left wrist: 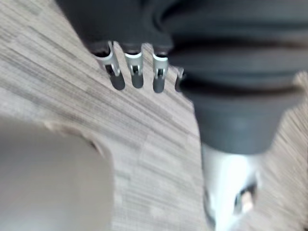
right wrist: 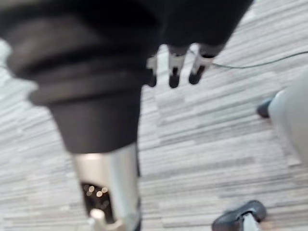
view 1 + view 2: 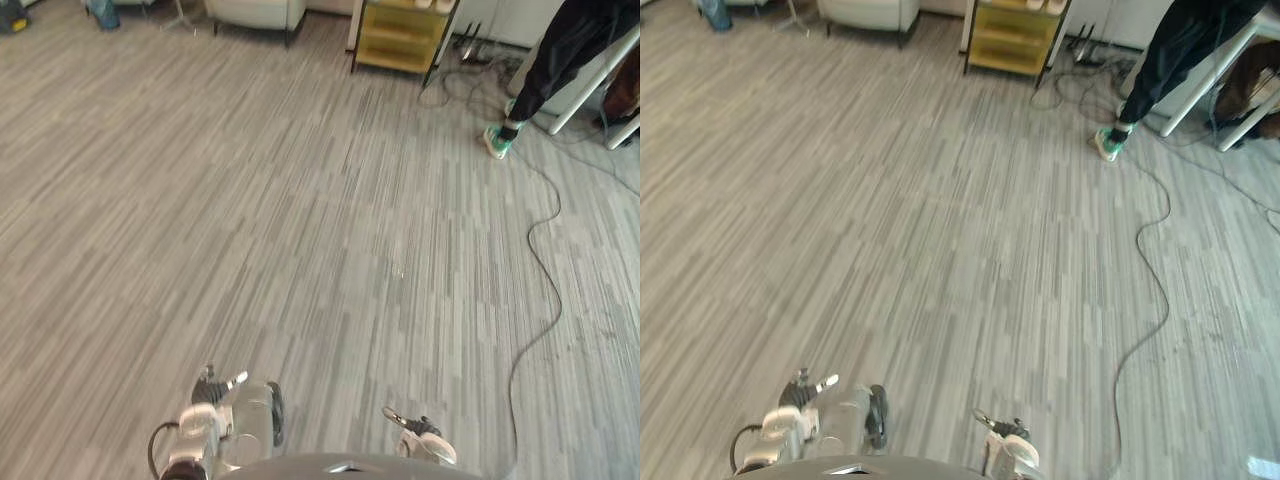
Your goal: Pick up cushions and gather them together orderly.
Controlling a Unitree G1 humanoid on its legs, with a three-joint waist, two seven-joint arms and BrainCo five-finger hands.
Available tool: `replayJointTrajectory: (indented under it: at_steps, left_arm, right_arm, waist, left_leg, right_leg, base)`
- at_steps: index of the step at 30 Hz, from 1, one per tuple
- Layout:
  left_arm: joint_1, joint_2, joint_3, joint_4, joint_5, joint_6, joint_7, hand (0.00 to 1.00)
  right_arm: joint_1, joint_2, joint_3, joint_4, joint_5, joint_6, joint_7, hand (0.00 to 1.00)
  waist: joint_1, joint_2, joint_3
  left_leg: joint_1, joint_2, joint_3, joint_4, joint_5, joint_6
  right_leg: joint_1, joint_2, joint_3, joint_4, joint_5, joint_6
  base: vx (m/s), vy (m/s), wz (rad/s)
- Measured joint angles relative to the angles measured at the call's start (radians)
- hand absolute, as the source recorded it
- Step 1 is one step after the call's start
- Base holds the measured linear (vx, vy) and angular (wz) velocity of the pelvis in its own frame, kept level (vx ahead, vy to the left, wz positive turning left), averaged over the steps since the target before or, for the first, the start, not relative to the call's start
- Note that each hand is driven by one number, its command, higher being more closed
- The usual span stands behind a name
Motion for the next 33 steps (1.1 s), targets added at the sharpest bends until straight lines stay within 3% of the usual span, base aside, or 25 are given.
replayJointTrajectory:
  at_steps: [1,2,4,6,8,9,12,13,14,15,16,20,22,23,24,26,28,30,33]
  left_arm:
    - [-0.004,0.020,-0.012,0.022,-0.002,0.003,-0.002,0.00]
    - [-0.005,0.027,-0.018,0.042,-0.001,0.013,0.001,0.00]
    - [-0.003,0.024,-0.024,0.053,-0.001,0.021,0.002,0.00]
    - [0.005,0.017,-0.027,0.060,-0.001,0.032,0.001,0.00]
    - [0.007,0.012,-0.026,0.064,-0.001,0.039,0.001,0.00]
    - [0.011,0.005,-0.024,0.068,-0.002,0.039,0.002,0.00]
    - [0.012,-0.002,-0.023,0.071,-0.001,0.039,0.002,0.00]
    - [0.017,-0.006,-0.023,0.071,-0.001,0.038,0.002,0.00]
    - [0.020,-0.020,-0.023,0.071,0.003,0.037,0.003,0.00]
    - [0.021,-0.027,-0.021,0.070,0.015,0.037,0.003,0.00]
    - [0.015,-0.038,-0.004,0.074,0.017,0.037,0.005,0.00]
    - [0.018,-0.087,0.015,0.078,0.031,0.037,0.005,0.00]
    - [0.021,-0.091,0.018,0.082,0.037,0.037,-0.003,0.00]
    - [0.020,-0.091,0.020,0.080,0.037,0.037,-0.006,0.00]
    - [0.021,-0.089,0.026,0.071,0.038,0.036,-0.016,0.00]
    - [0.027,-0.083,0.035,0.065,0.037,0.034,-0.018,0.00]
    - [0.033,-0.074,0.033,0.050,0.037,0.030,-0.018,0.00]
    - [0.033,-0.069,0.024,0.044,0.035,0.025,-0.018,0.00]
    - [0.026,-0.060,-0.008,0.040,0.035,0.015,-0.017,0.00]
  right_arm:
    - [-0.003,0.000,0.001,0.012,-0.005,0.012,0.005,0.00]
    - [0.006,0.000,0.003,0.012,-0.012,0.011,0.006,0.00]
    - [0.020,-0.008,0.001,0.000,-0.014,0.010,0.007,0.00]
    - [0.018,-0.024,0.000,-0.005,-0.017,0.007,0.007,0.00]
    - [0.014,-0.022,-0.003,-0.020,-0.017,0.001,0.009,0.00]
    - [0.013,-0.024,-0.008,-0.037,-0.017,0.001,0.011,0.00]
    - [0.011,-0.022,-0.017,-0.043,-0.016,0.001,0.015,0.00]
    - [0.006,-0.020,-0.024,-0.046,-0.014,0.001,0.014,0.00]
    - [0.002,-0.021,-0.029,-0.055,-0.011,0.002,0.014,0.00]
    - [0.007,-0.023,-0.028,-0.075,-0.009,0.004,0.013,0.00]
    - [0.006,-0.027,-0.028,-0.077,-0.007,0.004,0.014,0.00]
    - [0.002,-0.046,-0.030,-0.087,0.007,0.000,0.014,0.00]
    - [0.009,-0.056,-0.034,-0.079,0.012,0.004,0.013,0.00]
    - [0.013,-0.055,-0.033,-0.079,0.013,0.005,0.013,0.00]
    - [0.029,-0.054,-0.032,-0.078,0.021,0.005,0.013,0.00]
    - [0.038,-0.058,-0.036,-0.075,0.032,0.003,0.011,0.00]
    - [0.048,-0.058,-0.043,-0.060,0.046,0.002,0.008,0.00]
    - [0.052,-0.058,-0.056,-0.036,0.073,0.002,0.003,0.00]
    - [0.045,-0.055,-0.111,-0.002,0.101,0.002,-0.006,0.00]
  waist:
    - [-0.016,-0.022,-0.005]
    - [-0.032,-0.017,-0.002]
    - [-0.036,-0.003,0.007]
    - [-0.037,0.017,0.010]
    - [-0.042,0.024,0.014]
    - [-0.043,0.031,0.020]
    - [-0.051,0.039,0.024]
    - [-0.065,0.041,0.025]
    - [-0.080,0.050,0.025]
    - [-0.082,0.061,0.031]
    - [-0.074,0.075,0.032]
    - [-0.070,0.132,0.019]
    - [-0.079,0.155,0.007]
    - [-0.083,0.155,0.007]
    - [-0.084,0.154,0.008]
    - [-0.080,0.159,0.008]
    - [-0.073,0.156,0.009]
    - [-0.071,0.156,0.009]
    - [-0.059,0.148,0.013]
  left_leg:
    - [0.039,-0.022,0.003,0.009,-0.022,0.008]
    - [0.092,-0.028,0.006,0.013,-0.050,0.013]
    - [0.185,-0.029,0.006,-0.014,-0.055,0.018]
    - [0.319,-0.028,0.000,-0.121,-0.055,0.018]
    - [0.395,-0.027,-0.003,-0.194,-0.055,0.018]
    - [0.452,-0.024,-0.004,-0.240,-0.054,0.016]
    - [0.515,-0.019,-0.007,-0.290,-0.054,0.016]
    - [0.534,-0.014,-0.018,-0.298,-0.058,0.010]
    - [0.570,0.000,-0.051,-0.324,-0.078,-0.023]
    - [0.594,0.014,-0.081,-0.332,-0.104,-0.067]
    - [0.619,0.032,-0.110,-0.333,-0.111,-0.077]
    - [0.596,0.082,-0.158,-0.221,-0.090,-0.107]
    - [0.508,0.132,-0.217,0.029,-0.027,-0.133]
    - [0.474,0.140,-0.231,0.111,0.016,-0.133]
    - [0.388,0.168,-0.238,0.304,0.072,-0.146]
    - [0.289,0.205,-0.194,0.508,0.062,-0.127]
    - [0.224,0.224,-0.147,0.577,0.043,-0.096]
    - [0.160,0.220,-0.112,0.550,0.025,-0.090]
    - [0.105,0.210,-0.063,0.330,-0.038,-0.109]
  right_leg:
    - [-0.083,-0.013,0.020,0.211,0.056,0.090]
    - [-0.143,-0.013,-0.004,0.373,0.071,0.104]
    - [-0.217,-0.027,-0.077,0.508,0.057,0.067]
    - [-0.309,-0.049,-0.189,0.533,0.003,-0.042]
    - [-0.360,-0.062,-0.259,0.448,-0.034,-0.079]
    - [-0.370,-0.063,-0.305,0.332,-0.061,-0.105]
    - [-0.398,-0.038,-0.335,0.050,-0.073,-0.134]
    - [-0.402,-0.022,-0.326,-0.093,-0.043,-0.144]
    - [-0.411,0.007,-0.263,-0.316,0.050,-0.138]
    - [-0.403,0.028,-0.243,-0.372,0.182,-0.131]
    - [-0.394,0.045,-0.250,-0.338,0.215,-0.150]
    - [-0.419,0.070,-0.274,-0.186,0.071,-0.182]
    - [-0.346,0.105,-0.307,-0.197,0.014,-0.198]
    - [-0.322,0.109,-0.312,-0.209,0.006,-0.202]
    - [-0.262,0.119,-0.324,-0.248,-0.004,-0.209]
    - [-0.173,0.139,-0.321,-0.315,-0.020,-0.224]
    - [-0.102,0.147,-0.309,-0.368,-0.023,-0.220]
    - [-0.040,0.145,-0.295,-0.424,-0.020,-0.216]
    - [0.023,0.119,-0.255,-0.483,0.012,-0.168]
  base:
    - [0.41,0.090,0.10]
    - [0.53,0.110,0.09]
    - [0.47,0.101,0.00]
    - [0.43,0.065,-0.11]
    - [0.40,-0.001,0.00]
    - [0.34,-0.040,0.02]
    - [0.30,-0.082,0.09]
    - [0.49,-0.227,0.56]
    - [0.61,-0.307,0.80]
    - [0.67,-0.344,0.70]
    - [0.49,-0.261,0.34]
    - [0.44,-0.241,0.03]
    - [0.40,-0.188,0.16]
    - [0.37,-0.156,0.27]
    - [0.34,-0.128,0.17]
    - [0.31,-0.088,0.04]
    - [0.21,-0.001,-0.11]
    - [0.33,0.079,-0.23]
    - [0.30,0.182,-0.40]
